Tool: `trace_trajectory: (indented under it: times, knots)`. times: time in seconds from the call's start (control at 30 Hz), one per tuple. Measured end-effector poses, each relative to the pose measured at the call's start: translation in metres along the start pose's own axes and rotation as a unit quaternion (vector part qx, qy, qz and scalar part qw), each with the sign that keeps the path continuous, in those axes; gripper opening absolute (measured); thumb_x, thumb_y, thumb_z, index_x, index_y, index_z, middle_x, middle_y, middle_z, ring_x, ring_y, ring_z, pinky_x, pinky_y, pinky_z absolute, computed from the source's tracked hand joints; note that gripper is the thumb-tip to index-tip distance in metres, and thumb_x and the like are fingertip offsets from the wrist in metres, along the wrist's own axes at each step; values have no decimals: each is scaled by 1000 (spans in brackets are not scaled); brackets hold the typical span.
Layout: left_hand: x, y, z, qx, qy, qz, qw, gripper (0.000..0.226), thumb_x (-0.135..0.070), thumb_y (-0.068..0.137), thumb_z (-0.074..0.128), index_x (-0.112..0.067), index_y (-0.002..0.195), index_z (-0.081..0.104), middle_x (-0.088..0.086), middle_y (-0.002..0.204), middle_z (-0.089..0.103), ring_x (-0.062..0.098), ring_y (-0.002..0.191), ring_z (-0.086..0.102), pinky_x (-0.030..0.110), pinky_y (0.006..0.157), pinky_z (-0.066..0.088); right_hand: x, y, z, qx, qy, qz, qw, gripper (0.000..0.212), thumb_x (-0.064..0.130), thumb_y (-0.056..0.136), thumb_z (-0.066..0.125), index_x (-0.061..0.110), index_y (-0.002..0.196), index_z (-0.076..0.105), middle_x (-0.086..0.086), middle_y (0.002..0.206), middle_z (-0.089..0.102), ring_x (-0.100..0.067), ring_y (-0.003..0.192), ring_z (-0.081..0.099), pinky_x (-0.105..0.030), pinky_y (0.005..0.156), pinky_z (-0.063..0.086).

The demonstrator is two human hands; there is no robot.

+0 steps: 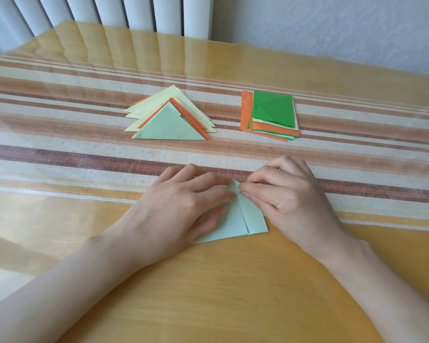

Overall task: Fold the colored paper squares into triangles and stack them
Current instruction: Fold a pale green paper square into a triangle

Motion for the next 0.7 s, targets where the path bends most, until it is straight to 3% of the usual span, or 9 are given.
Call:
trace_trajectory:
  times: [0.7]
  knots:
    - [-7,1,2,-12,51,9,999,30,-31,94,40,-19,109,64,-7,130,61,21,105,55,37,87,41,0,-4,1,33,-4,43,999,18,18,89,59,14,90,76,4,85,64,-21,86,53,-38,77,40]
Point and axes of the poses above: each hand's wrist, its own y-axis towards the middle knuckle, its own z-axis out of the palm, x = y × z, the point moved 10 cm from there along y, towards the middle knuckle
